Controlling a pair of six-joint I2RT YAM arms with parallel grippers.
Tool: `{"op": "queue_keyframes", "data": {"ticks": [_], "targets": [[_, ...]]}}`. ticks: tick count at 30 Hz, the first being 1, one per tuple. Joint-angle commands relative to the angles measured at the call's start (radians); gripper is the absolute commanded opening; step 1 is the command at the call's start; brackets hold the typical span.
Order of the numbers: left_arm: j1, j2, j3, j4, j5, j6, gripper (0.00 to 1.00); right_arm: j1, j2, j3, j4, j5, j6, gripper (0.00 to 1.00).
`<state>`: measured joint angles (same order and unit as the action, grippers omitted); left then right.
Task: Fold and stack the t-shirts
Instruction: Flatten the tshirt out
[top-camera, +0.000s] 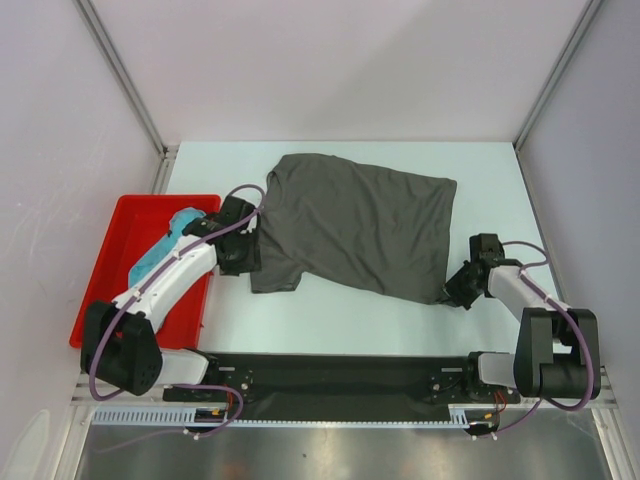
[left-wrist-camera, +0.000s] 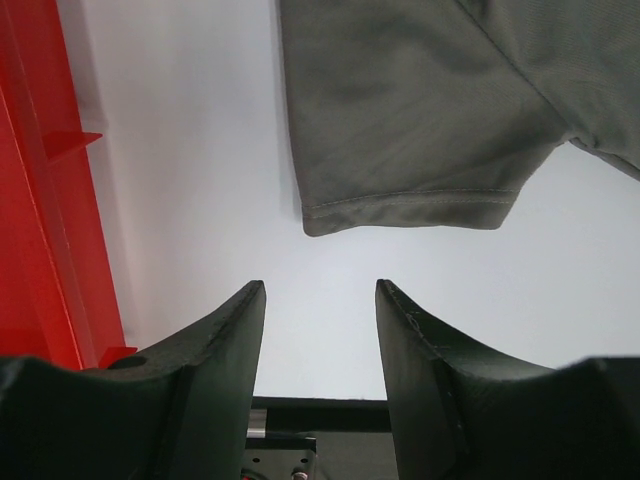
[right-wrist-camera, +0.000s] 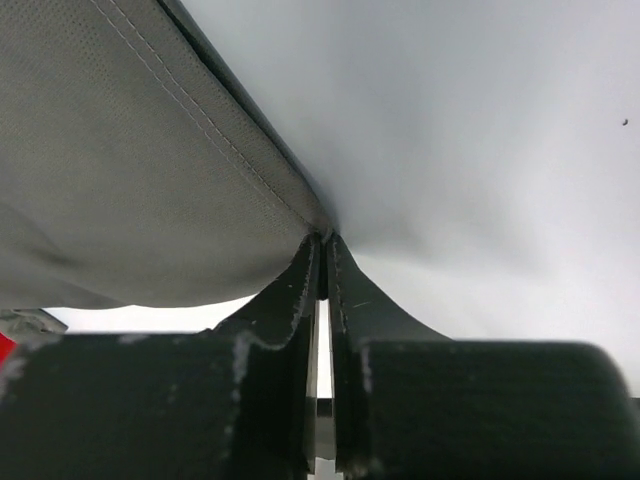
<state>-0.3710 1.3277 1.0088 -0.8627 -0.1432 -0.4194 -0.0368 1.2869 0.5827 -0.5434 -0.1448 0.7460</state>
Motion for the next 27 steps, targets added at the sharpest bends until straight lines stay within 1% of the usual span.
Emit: {"op": "queue_keyframes", "data": {"ticks": [1, 2, 6, 8, 10, 16, 22, 24, 27], "targets": [[0.047, -0.001, -0.024, 0.039, 0.028, -0.009, 0.54, 0.006, 0.017, 0.023, -0.036, 0.074, -0.036, 0.02], [0.05, -0.004, -0.027, 0.048, 0.028, -0.007, 0.54, 0.005, 0.014, 0.028, -0.047, 0.089, -0.054, 0.0], [0.055, 0.007, -0.035, 0.057, 0.054, -0.005, 0.54, -0.018, -0.006, 0.049, -0.085, 0.143, -0.099, 0.0], [0.055, 0.011, -0.048, 0.066, 0.099, -0.018, 0.54, -0.029, -0.021, 0.052, -0.087, 0.143, -0.103, 0.0], [0.053, 0.011, -0.065, 0.071, 0.135, -0.035, 0.54, -0.038, -0.023, 0.065, -0.102, 0.189, -0.106, 0.0], [0.05, -0.028, -0.101, 0.06, 0.157, -0.082, 0.54, -0.071, 0.005, 0.085, -0.127, 0.203, -0.108, 0.0], [0.05, -0.085, -0.137, 0.018, 0.146, -0.134, 0.56, -0.074, -0.011, 0.082, -0.095, 0.154, -0.094, 0.0], [0.05, -0.093, -0.147, 0.016, 0.146, -0.15, 0.57, -0.072, -0.014, 0.077, -0.084, 0.107, -0.092, 0.0], [0.05, -0.091, -0.159, 0.017, 0.149, -0.166, 0.56, -0.069, -0.02, 0.068, -0.073, 0.082, -0.112, 0.0]]}}
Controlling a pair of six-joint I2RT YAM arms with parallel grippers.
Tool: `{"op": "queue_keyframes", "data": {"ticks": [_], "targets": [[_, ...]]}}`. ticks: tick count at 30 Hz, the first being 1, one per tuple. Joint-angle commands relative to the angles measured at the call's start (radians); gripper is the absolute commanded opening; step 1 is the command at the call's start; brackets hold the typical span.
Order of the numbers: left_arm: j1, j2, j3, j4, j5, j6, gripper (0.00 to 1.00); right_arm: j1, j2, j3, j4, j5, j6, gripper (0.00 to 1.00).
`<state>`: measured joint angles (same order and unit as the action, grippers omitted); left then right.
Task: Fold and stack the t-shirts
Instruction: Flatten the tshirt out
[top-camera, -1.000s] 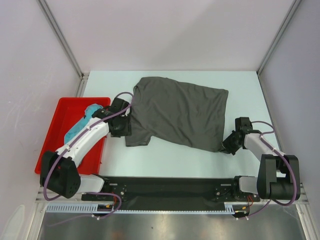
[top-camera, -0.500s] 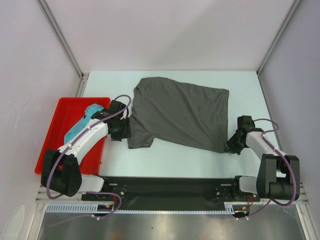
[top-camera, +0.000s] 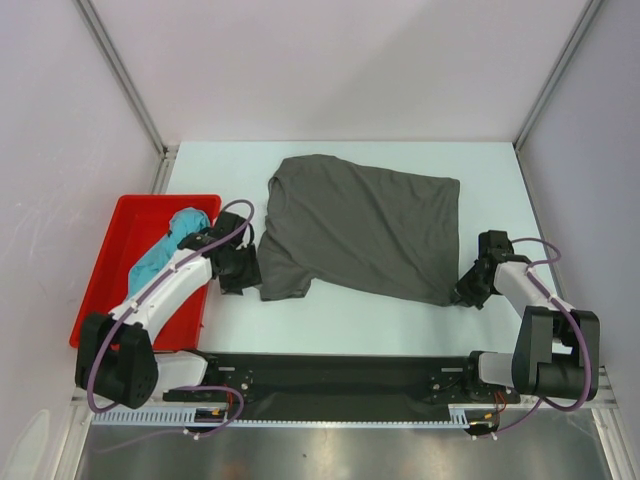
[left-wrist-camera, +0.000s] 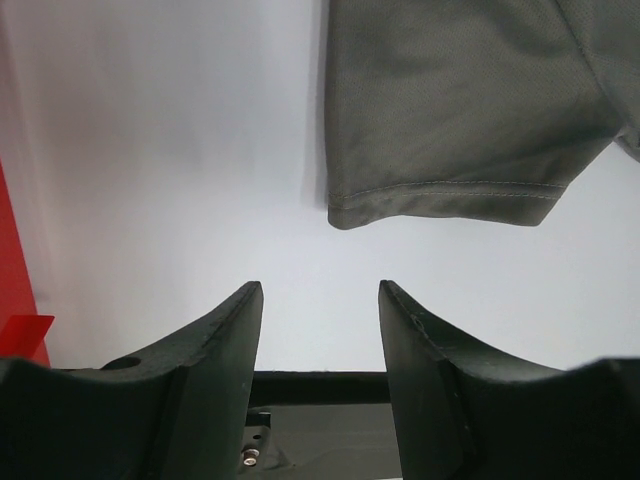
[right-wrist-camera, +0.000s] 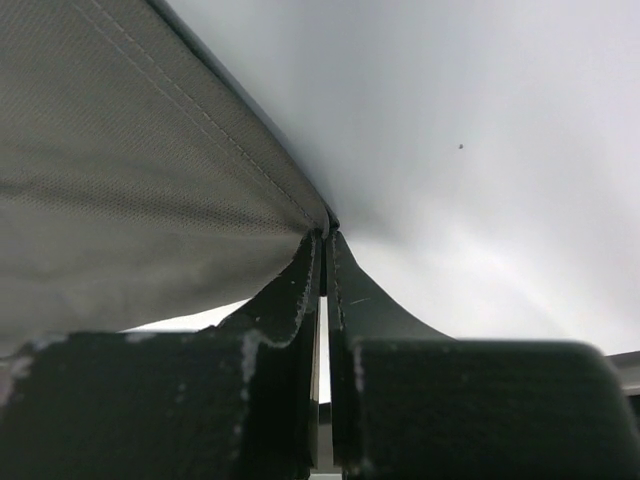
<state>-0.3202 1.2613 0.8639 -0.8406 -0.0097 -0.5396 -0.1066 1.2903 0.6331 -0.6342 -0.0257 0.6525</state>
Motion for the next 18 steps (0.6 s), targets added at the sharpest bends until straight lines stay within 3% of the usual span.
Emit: {"op": "queue_keyframes", "data": {"ticks": [1, 6, 9, 18], "targets": [[0.0, -0.03, -0.025, 0.003, 0.016, -0.052, 0.55, 0.002, -0.025, 0.013, 0.018, -0.039, -0.024, 0.0], [-0.002, -0.068, -0.086, 0.066, 0.053, -0.092, 0.54, 0.015, -0.048, 0.0, 0.011, -0.056, -0.037, 0.0], [-0.016, -0.044, -0.118, 0.106, 0.091, -0.1, 0.58, 0.034, -0.055, 0.005, 0.01, -0.054, -0.043, 0.0], [-0.026, 0.021, -0.12, 0.178, 0.016, -0.114, 0.57, 0.038, -0.049, 0.004, 0.016, -0.068, -0.053, 0.0]]}}
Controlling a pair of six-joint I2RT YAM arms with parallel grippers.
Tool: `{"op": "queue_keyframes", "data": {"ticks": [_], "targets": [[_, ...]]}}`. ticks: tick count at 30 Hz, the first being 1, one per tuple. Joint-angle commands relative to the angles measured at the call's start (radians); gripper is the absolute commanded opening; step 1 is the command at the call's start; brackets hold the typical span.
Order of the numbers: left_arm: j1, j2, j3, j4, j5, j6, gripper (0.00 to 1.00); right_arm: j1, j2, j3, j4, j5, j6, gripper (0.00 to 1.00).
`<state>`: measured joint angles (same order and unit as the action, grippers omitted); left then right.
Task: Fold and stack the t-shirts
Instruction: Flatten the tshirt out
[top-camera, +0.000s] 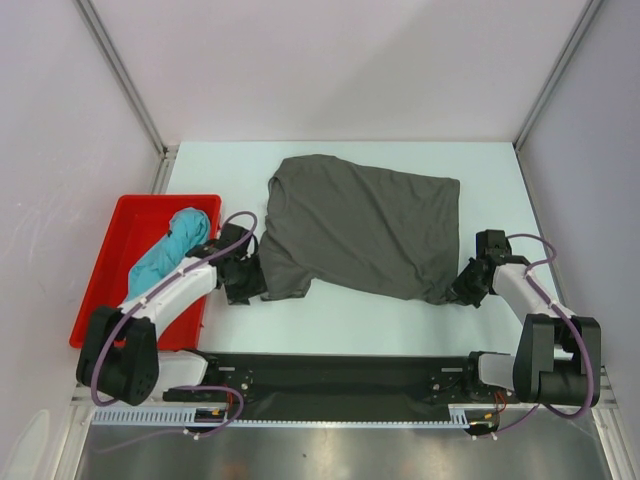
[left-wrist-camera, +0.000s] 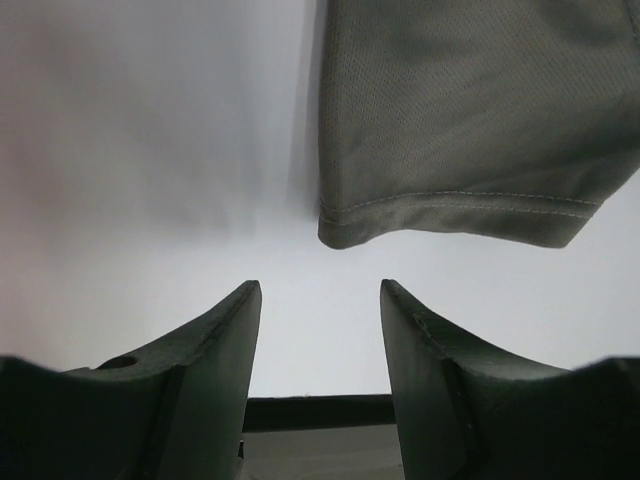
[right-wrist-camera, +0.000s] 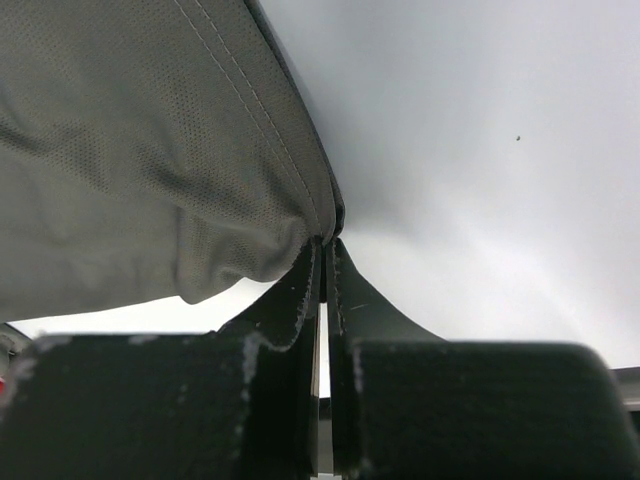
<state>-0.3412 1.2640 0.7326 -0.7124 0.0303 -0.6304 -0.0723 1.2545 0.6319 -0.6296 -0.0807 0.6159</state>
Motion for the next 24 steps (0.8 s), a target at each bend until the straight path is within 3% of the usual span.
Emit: {"op": "queue_keyframes", "data": {"ticks": [1, 13, 24], "targets": [[-0.005, 0.034, 0.016, 0.057, -0.027, -0.022, 0.56, 0.003, -0.015, 0.006, 0.011, -0.014, -0.018, 0.0], [-0.005, 0.147, 0.071, 0.074, -0.069, 0.003, 0.48, 0.003, -0.009, 0.005, 0.014, -0.022, -0.022, 0.0], [-0.005, 0.199, 0.087, 0.099, -0.044, 0.015, 0.48, 0.002, -0.01, 0.005, 0.015, -0.024, -0.024, 0.0]]}}
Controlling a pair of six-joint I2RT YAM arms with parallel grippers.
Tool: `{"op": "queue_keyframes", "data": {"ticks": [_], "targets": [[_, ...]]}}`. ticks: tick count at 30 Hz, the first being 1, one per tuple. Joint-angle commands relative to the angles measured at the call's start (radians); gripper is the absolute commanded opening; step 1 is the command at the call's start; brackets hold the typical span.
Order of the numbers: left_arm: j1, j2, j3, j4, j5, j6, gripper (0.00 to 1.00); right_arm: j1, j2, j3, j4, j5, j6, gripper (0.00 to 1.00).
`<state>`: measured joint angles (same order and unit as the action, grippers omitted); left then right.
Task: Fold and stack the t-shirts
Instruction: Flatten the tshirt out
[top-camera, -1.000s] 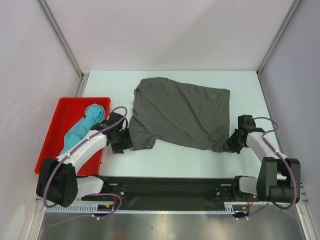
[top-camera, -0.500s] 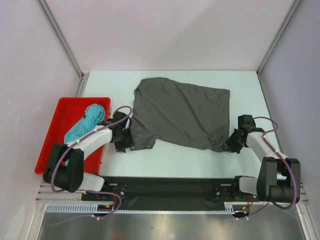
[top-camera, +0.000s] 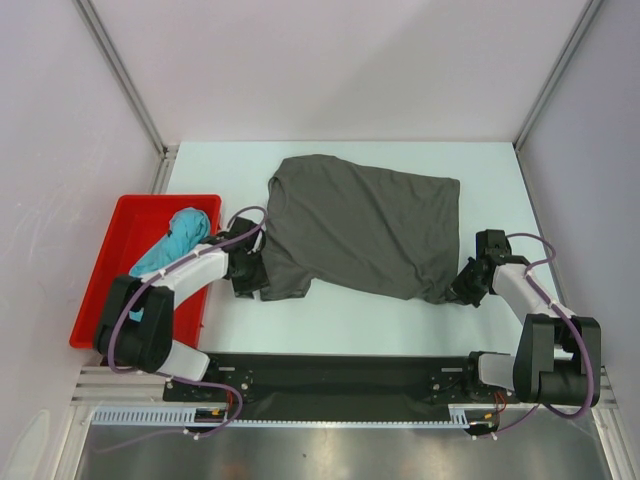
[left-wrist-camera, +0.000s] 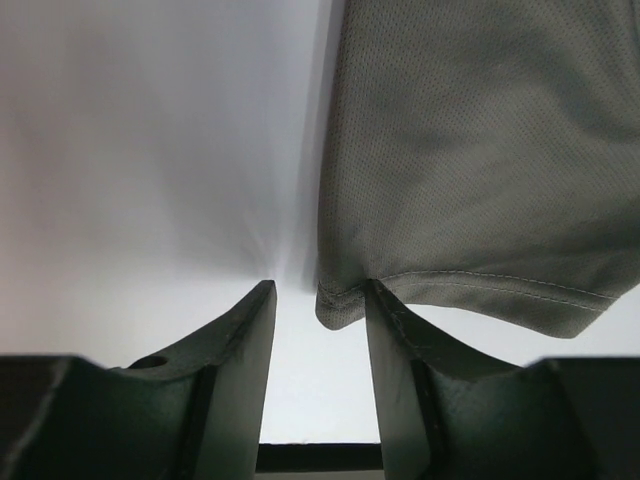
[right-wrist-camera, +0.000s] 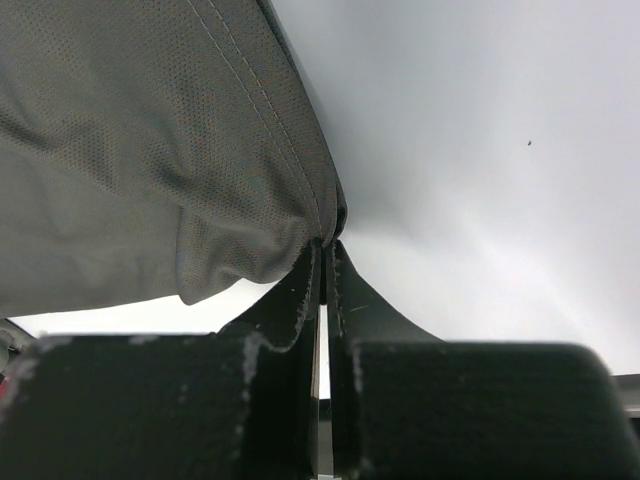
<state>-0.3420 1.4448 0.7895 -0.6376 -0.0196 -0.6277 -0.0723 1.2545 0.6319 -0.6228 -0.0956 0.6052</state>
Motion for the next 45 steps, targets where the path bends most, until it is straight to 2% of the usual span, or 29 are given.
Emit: {"op": "queue_keyframes", "data": {"ticks": [1, 9, 12, 13, 14, 18, 21, 22, 24, 26, 27, 28, 30, 33, 34, 39, 43, 45], "targets": [[-0.005, 0.026, 0.022, 0.033, 0.012, 0.011, 0.46, 0.002, -0.009, 0.005, 0.008, -0.009, -0.013, 0.0], [-0.005, 0.016, -0.009, 0.05, 0.049, -0.01, 0.34, 0.003, -0.006, 0.008, 0.005, -0.004, -0.008, 0.0], [-0.005, 0.017, -0.006, 0.053, 0.04, 0.0, 0.22, 0.008, -0.007, 0.009, 0.0, -0.001, -0.007, 0.0], [-0.005, 0.019, 0.004, 0.05, 0.037, 0.003, 0.1, 0.011, -0.004, 0.014, 0.0, 0.0, -0.005, 0.0], [-0.005, 0.019, 0.011, 0.046, 0.033, 0.006, 0.03, 0.019, -0.004, 0.017, -0.005, 0.003, -0.004, 0.0], [-0.003, -0.032, 0.088, -0.034, -0.003, -0.009, 0.0, 0.048, -0.001, 0.069, -0.038, 0.02, 0.005, 0.0], [-0.002, -0.104, 0.223, -0.092, -0.049, -0.018, 0.0, 0.065, 0.014, 0.172, -0.077, 0.045, 0.024, 0.0], [0.001, -0.121, 0.313, -0.126, -0.058, -0.02, 0.0, 0.066, 0.022, 0.205, -0.087, 0.056, 0.036, 0.0], [0.006, -0.121, 0.417, -0.169, -0.088, -0.015, 0.01, 0.068, 0.06, 0.334, -0.126, 0.088, 0.038, 0.0], [0.014, -0.1, 0.584, -0.192, -0.114, -0.003, 0.0, 0.068, 0.089, 0.434, -0.15, 0.138, 0.028, 0.0], [0.017, -0.092, 0.64, -0.201, -0.135, 0.002, 0.0, 0.066, 0.121, 0.541, -0.178, 0.157, 0.024, 0.0], [0.029, -0.08, 0.742, -0.198, -0.143, 0.011, 0.0, 0.066, 0.14, 0.595, -0.192, 0.187, 0.015, 0.0], [0.04, -0.052, 0.836, -0.151, -0.149, 0.046, 0.01, 0.066, 0.189, 0.757, -0.224, 0.22, -0.01, 0.0], [0.054, 0.015, 1.019, -0.091, -0.143, 0.129, 0.0, 0.065, 0.232, 0.915, -0.25, 0.272, -0.042, 0.0], [0.055, 0.038, 1.144, -0.094, -0.148, 0.166, 0.0, 0.068, 0.246, 1.007, -0.249, 0.298, -0.048, 0.0], [0.057, 0.137, 1.503, -0.071, -0.114, 0.253, 0.0, 0.069, 0.257, 1.258, -0.238, 0.287, -0.062, 0.0], [0.057, 0.123, 1.625, -0.028, -0.056, 0.322, 0.0, 0.069, 0.208, 1.4, -0.23, 0.318, -0.1, 0.0], [0.061, 0.095, 1.614, -0.002, -0.049, 0.329, 0.0, 0.066, 0.188, 1.447, -0.213, 0.335, -0.122, 0.0]]}}
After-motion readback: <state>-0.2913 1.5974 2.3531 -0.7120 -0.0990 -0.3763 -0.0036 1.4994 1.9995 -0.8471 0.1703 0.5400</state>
